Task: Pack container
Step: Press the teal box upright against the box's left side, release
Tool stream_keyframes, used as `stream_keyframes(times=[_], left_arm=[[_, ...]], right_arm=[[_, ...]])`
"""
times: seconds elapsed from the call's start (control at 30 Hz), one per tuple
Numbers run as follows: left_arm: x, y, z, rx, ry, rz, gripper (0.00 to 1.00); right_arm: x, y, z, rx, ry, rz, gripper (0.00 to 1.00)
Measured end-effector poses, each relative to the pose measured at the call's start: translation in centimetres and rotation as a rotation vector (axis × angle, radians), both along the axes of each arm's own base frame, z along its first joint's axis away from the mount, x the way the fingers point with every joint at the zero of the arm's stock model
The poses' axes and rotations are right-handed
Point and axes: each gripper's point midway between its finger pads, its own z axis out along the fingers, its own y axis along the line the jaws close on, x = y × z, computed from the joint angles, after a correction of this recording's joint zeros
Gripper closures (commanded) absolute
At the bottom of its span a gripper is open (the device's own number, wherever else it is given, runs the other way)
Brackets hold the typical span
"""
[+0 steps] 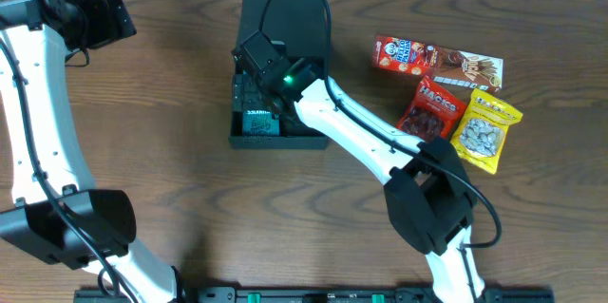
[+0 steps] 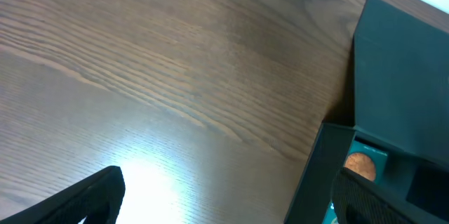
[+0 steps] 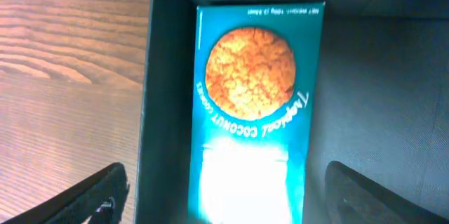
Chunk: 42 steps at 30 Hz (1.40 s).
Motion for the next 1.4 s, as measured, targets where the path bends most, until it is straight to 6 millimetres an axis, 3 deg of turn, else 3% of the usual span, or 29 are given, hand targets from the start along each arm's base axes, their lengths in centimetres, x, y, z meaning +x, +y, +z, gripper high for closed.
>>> stream_keyframes(times=[0.1, 0.13, 0.17, 0.27, 0.33, 0.43, 0.53, 0.67, 0.97, 1.4], left_arm=[[0.0, 0.0, 0.0, 0.0, 0.0, 0.0, 0.05], [0.0, 0.0, 0.0, 0.0, 0.0, 0.0, 0.05], [0.0, 0.0, 0.0, 0.0, 0.0, 0.0, 0.05], [0.0, 0.0, 0.0, 0.0, 0.0, 0.0, 0.05], [0.0, 0.0, 0.0, 0.0, 0.0, 0.0, 0.05], [0.0, 0.0, 0.0, -0.001, 0.001, 0.0, 0.05], [0.0, 0.0, 0.0, -0.001, 0.001, 0.0, 0.05], [0.0, 0.0, 0.0, -0.001, 0.001, 0.0, 0.05], [0.0, 0.0, 0.0, -0.001, 0.002, 0.0, 0.05], [0.0, 0.0, 0.0, -0.001, 0.002, 0.0, 0.05]], right_arm=[[-0.4, -0.5, -0.3, -0.024, 0.016, 0.004, 0.07], [-0.7, -0.8, -0.5, -0.041, 0.028, 0.011, 0.11], [-0.9, -1.0, -0.5, -0.056, 0.032, 0.021, 0.2], [-1.1, -2.2, -0.4, -0.121, 0.038, 0.024, 0.68], [-1.0, -2.9, -0.4, -0.155, 0.034, 0.017, 0.85], [-0.3, -4.2, -0.5, -0.192, 0.022, 0.017, 0.96], [0.6, -5.3, -1.0, -0.219, 0.021, 0.028, 0.98], [0.9, -6.3, -3.3, -0.267, 0.052, 0.037, 0.98], [-0.1, -5.8, -8.5, -0.291, 0.152, 0.096, 0.99], [-0.8, -2.6, -8.3, -0.136, 0.187, 0.188, 0.98]])
